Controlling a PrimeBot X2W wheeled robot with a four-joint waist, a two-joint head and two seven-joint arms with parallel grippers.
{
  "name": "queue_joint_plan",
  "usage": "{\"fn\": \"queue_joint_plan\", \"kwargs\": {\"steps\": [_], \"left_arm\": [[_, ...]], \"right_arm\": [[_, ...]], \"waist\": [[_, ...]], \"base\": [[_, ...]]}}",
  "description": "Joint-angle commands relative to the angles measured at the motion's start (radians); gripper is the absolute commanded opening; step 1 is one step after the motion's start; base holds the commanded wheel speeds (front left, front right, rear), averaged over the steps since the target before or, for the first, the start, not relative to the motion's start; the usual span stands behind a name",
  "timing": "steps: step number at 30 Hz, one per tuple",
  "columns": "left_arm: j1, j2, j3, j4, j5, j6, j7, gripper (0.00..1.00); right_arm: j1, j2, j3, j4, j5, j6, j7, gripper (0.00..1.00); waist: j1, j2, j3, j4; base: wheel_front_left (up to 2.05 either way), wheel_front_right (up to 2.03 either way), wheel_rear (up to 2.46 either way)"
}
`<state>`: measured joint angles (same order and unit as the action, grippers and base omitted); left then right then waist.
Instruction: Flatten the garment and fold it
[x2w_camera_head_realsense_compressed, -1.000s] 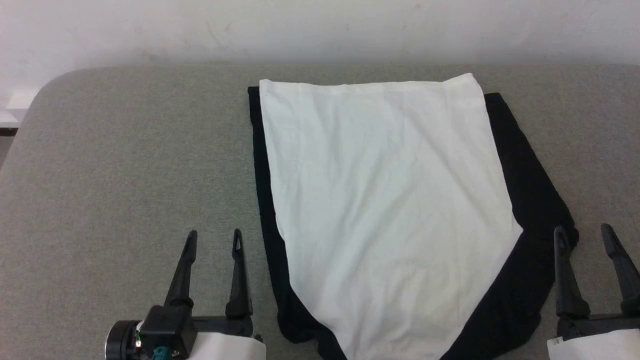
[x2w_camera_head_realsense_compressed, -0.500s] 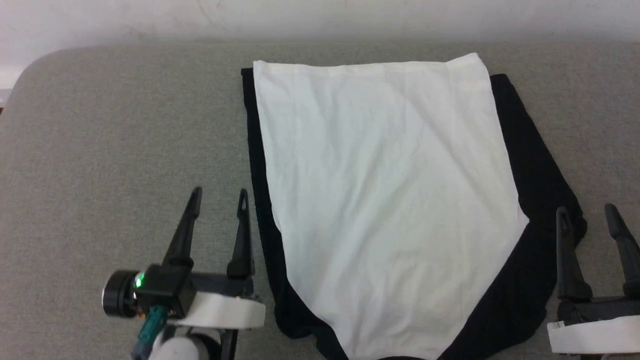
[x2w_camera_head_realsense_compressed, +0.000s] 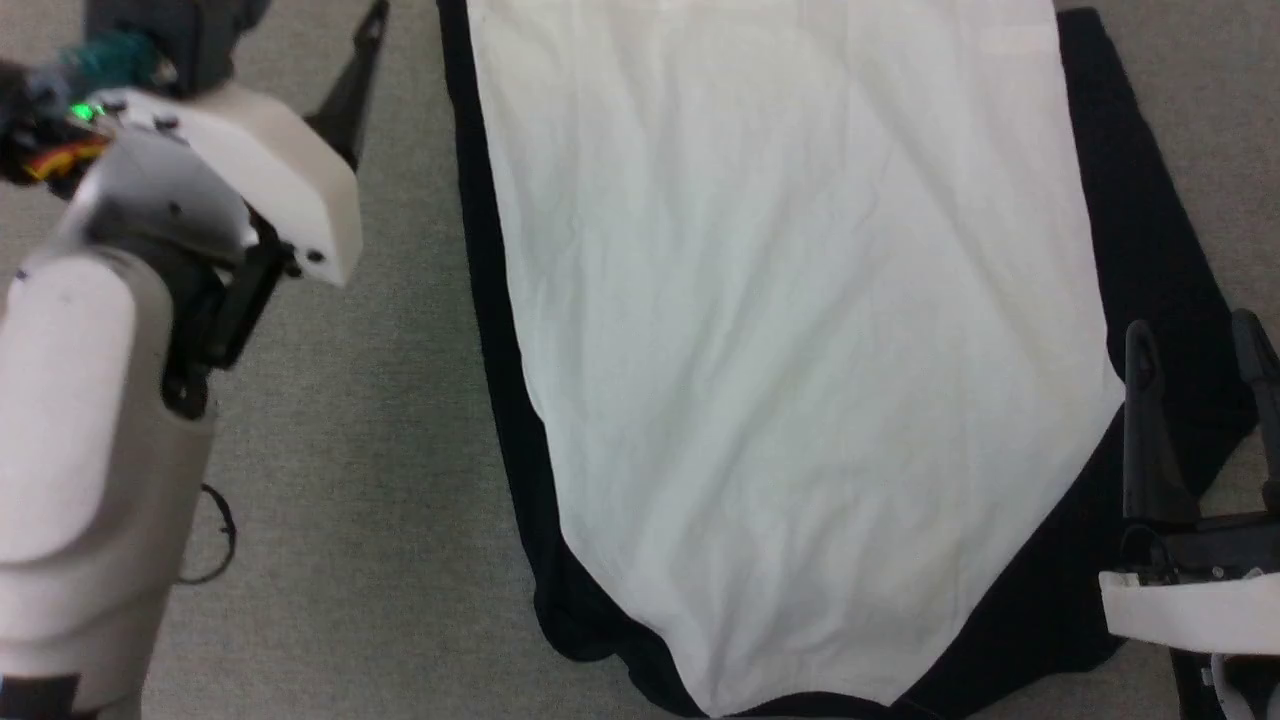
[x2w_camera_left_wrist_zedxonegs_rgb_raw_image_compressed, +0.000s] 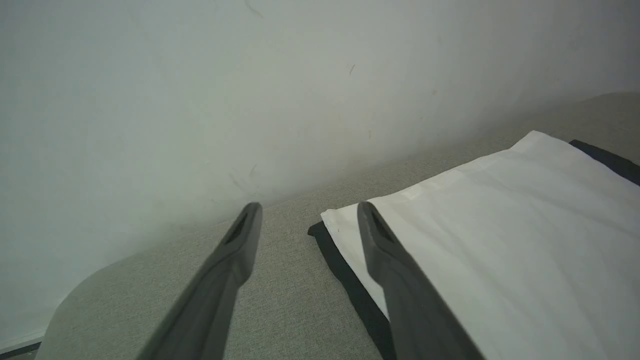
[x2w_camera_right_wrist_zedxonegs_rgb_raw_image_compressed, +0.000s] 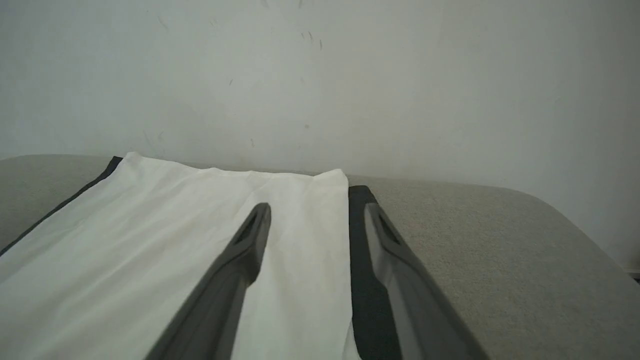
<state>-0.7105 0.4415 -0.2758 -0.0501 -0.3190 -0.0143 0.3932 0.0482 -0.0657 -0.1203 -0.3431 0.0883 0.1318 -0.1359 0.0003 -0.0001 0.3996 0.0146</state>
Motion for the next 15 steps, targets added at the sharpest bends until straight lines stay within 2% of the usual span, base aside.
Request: {"fn": "queue_joint_plan", "kwargs": {"steps": [1,4,7,15], "left_arm": [[-0.044,0.001,0.01,0.019,-0.025,-0.012,0.036,1.0],[-0.127,-0.016,0.038,0.073,-0.108,-0.02,0.137,1.0],[-0.188,-0.003,0.033,0.122,-0.135,-0.037,0.217,1.0],[-0.258,0.014,0.026,0.193,-0.147,-0.041,0.288,1.0]], "right_arm": [[-0.021,-0.005,0.003,-0.006,0.006,-0.001,-0.004,1.0],[-0.039,-0.011,0.006,-0.01,0.013,-0.001,-0.005,1.0],[-0.058,-0.018,0.012,-0.008,0.02,-0.001,-0.009,1.0],[-0.09,-0.031,0.012,0.0,0.032,-0.001,-0.024,1.0]], "waist": [[-0.0003,0.0001,0.1,-0.009],[-0.0003,0.0001,0.145,-0.015],[-0.0003,0.0001,0.179,-0.026],[-0.0003,0.0001,0.23,-0.066]], "base": [[0.0,0.0,0.0],[0.0,0.0,0.0],[0.0,0.0,0.0],[0.0,0.0,0.0]]}}
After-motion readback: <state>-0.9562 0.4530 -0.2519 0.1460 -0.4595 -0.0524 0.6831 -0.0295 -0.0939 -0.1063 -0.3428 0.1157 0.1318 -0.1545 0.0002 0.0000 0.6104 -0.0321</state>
